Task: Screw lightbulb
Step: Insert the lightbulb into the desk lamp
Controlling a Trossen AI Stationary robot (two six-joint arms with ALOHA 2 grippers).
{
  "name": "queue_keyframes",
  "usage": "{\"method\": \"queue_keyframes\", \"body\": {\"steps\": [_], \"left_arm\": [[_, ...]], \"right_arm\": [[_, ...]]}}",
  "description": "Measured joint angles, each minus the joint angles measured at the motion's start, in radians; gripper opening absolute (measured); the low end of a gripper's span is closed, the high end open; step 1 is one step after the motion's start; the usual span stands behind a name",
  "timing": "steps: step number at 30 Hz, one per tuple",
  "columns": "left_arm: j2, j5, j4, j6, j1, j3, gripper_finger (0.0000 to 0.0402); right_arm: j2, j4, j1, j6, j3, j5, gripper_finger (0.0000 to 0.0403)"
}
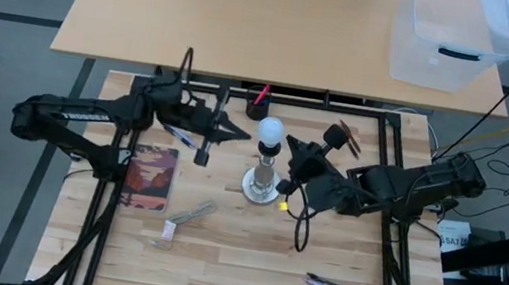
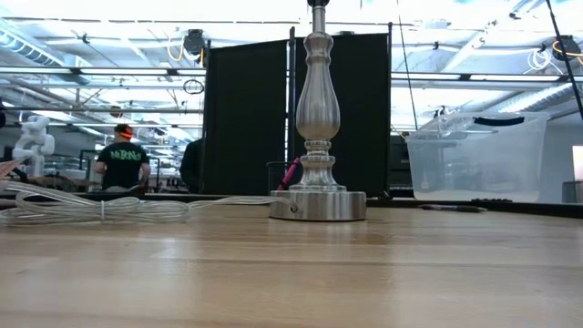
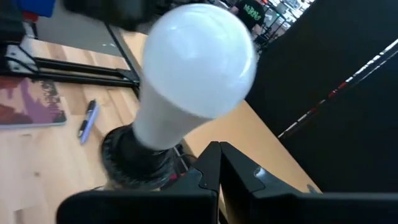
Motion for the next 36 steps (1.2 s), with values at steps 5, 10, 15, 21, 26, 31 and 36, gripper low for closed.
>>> {"method": "queue_keyframes", "body": {"steps": [5,10,15,21,26,31,36], "left_arm": [[0.026,-0.026,0.026,0.023,-0.029,0.0,0.0],[0.043,-0.079,0.062,0.026,-0.029,0.0,0.0],[0.054,-0.081,0.075,0.022,-0.02,0.0,0.0],[0.062,-0.075,0.077,0.013,-0.021,0.0,0.0],[0.062,-0.075,0.079,0.009,-0.013,0.0,0.0],[0.062,-0.074,0.078,0.0,0.001,0.0,0.0],[0.064,-0.083,0.083,0.0,0.002,0.0,0.0]], "right_arm": [[0.0,0.065,-0.042,-0.069,0.0,-0.009,0.0],[0.0,0.094,-0.075,-0.117,0.0,-0.016,0.0],[-0.001,0.112,-0.099,-0.148,0.0,-0.071,0.0],[-0.001,0.148,-0.104,-0.199,0.0,-0.093,0.0],[-0.001,0.143,-0.1,-0.196,0.0,-0.094,0.0],[-0.002,0.126,-0.083,-0.168,0.0,-0.081,0.0],[-0.003,0.073,-0.071,-0.105,0.001,-0.092,0.0]]}}
